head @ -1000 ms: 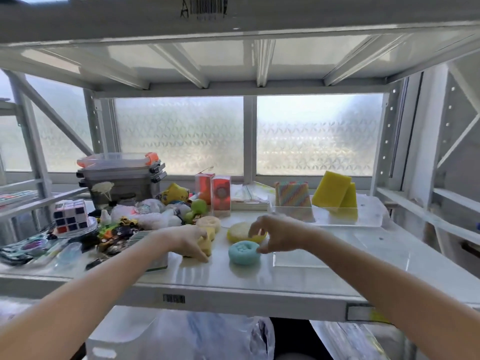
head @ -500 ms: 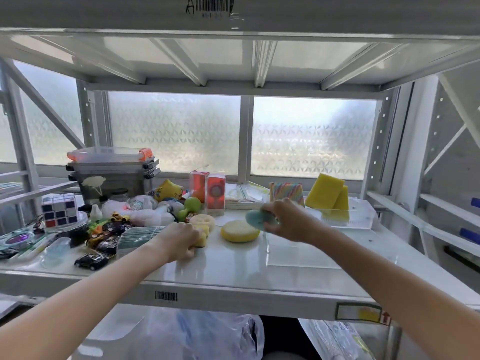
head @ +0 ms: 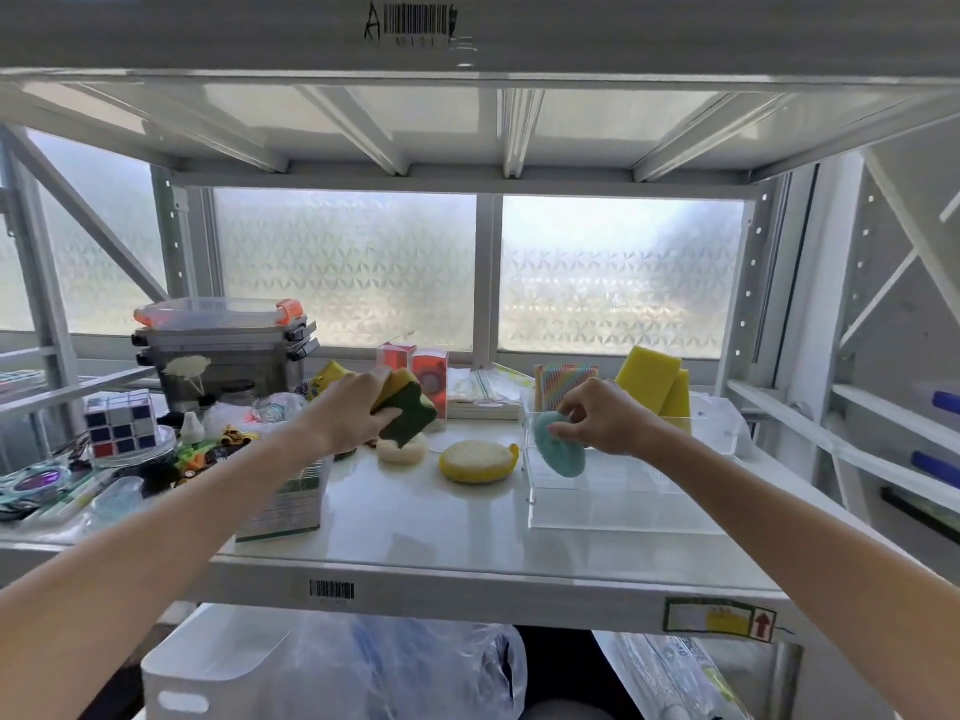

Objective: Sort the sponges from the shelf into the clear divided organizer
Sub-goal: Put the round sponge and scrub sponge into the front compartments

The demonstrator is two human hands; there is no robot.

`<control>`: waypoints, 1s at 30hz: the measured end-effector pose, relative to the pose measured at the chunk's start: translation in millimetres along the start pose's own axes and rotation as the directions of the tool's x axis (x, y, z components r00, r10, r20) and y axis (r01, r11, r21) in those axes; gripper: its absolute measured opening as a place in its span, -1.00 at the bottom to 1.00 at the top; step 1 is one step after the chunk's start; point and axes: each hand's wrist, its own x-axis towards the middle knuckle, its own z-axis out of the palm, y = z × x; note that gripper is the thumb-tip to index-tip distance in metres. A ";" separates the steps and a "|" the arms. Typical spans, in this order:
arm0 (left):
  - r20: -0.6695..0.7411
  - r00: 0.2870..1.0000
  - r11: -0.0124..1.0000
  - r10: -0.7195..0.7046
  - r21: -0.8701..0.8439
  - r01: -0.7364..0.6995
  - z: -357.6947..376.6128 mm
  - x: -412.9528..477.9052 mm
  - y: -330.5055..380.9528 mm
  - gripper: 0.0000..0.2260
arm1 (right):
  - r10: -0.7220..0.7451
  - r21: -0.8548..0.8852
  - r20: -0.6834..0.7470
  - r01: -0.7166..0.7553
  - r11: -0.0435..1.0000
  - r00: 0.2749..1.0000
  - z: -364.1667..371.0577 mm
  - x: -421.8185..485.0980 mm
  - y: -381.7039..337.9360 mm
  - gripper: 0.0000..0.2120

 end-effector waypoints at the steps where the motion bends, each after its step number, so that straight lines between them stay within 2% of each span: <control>1: -0.016 1.000 0.999 -0.005 -0.033 0.004 -6.7 1.0 3.7 -0.74 | 0.009 0.007 -0.009 -0.009 1.000 1.000 3.2 1.9 -1.1 -0.79; 7: 0.016 1.000 0.977 0.005 -0.212 -0.001 -29.5 0.8 9.4 -0.83 | 0.065 -0.010 -0.007 -0.065 0.998 0.998 17.7 5.9 -7.2 -0.67; 9: 0.042 0.998 0.971 0.041 -0.237 -0.029 -30.9 -0.7 6.5 -0.76 | 0.069 -0.019 -0.006 -0.069 0.997 0.998 18.7 5.5 -7.5 -0.67; 18: 0.052 0.997 0.968 0.059 -0.249 -0.044 -33.9 1.8 6.4 -0.76 | 0.068 -0.042 -0.029 -0.069 0.997 0.997 17.5 6.8 -9.2 -0.64; 25: 0.082 0.996 0.988 0.026 -0.155 -0.013 -31.2 5.3 9.8 -0.77 | 0.072 -0.062 -0.037 -0.074 0.995 0.997 29.3 3.8 -4.7 -0.67; 30: 0.082 0.997 0.987 0.013 -0.160 0.000 -31.2 4.9 17.4 -0.75 | 0.061 -0.048 -0.043 -0.063 0.997 0.997 30.7 5.6 -0.6 -0.67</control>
